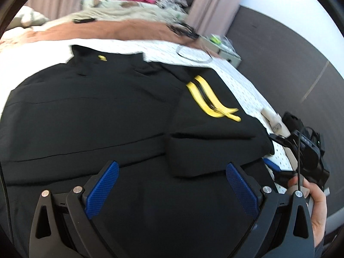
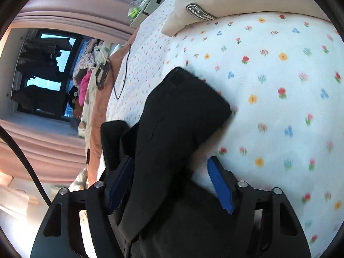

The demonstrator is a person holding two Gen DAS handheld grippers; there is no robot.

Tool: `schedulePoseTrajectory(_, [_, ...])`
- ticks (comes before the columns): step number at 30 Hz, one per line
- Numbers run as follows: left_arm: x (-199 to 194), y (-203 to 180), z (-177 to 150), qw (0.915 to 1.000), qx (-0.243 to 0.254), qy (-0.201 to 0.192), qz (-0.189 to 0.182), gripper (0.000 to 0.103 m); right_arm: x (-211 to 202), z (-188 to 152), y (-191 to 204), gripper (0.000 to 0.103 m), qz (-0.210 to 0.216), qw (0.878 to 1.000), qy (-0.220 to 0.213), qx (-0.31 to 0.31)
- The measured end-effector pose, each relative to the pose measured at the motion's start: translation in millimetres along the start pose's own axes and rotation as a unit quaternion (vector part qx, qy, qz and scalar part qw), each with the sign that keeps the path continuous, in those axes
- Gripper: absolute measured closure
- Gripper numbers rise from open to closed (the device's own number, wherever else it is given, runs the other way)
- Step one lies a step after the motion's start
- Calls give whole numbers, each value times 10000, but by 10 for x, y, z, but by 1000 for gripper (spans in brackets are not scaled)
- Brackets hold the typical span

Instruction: Fold large clothes

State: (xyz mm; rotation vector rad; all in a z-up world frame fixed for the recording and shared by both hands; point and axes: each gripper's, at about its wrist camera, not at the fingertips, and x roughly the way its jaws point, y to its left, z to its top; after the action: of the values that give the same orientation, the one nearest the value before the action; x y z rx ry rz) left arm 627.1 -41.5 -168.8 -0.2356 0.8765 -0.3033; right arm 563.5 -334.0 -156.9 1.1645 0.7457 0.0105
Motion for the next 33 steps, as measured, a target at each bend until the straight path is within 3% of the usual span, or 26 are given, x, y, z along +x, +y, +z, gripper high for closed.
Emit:
schedulePoseTrajectory(1, [67,-52,3,9999,65,68,-46,1,74,-21,-41,54,32,10000,-7,8])
schedulePoseTrajectory(3, [234,-144,-5,9995,173,252,-20,2,160,-19,-123,77,7,10000,-14,25])
schedulePoseTrajectory(4, [303,-153,-9,9993,170,334,-5,5,178,-52,-193,83,-10,10000,-29,24])
schedulePoseTrajectory(6, [443,-120,-24,9984,-11,563,-61,22,165,-95,-285,97,46,10000,-47,25])
schedulePoseTrajectory(8, [557,-51,-50,9965,-281,755,-235,44,169,-99,-297,99,129,9998,-113,-44])
schedulePoseTrajectory(12, [540,-3,-48,9965,-302,744,-229,78,63,-147,-173,100,504,9976,-333,-339])
schedulePoseTrajectory(18, [213,119,-15,9971,-379,592,-303,78,-175,-338,234,100,1092,9884,-500,-929])
schedulePoseTrajectory(22, [-125,239,-46,9969,-610,423,-244,78,-331,-592,695,100,1390,9759,-522,-1602])
schedulePoseTrajectory(29, [-941,855,-354,9884,-1503,-143,-139,78,-335,-1146,1385,100,1572,9534,-276,-2560])
schedulePoseTrajectory(33, [-1228,1243,-330,9828,-1809,-368,-76,78,-330,-1382,1812,100,1543,9403,-206,-3027])
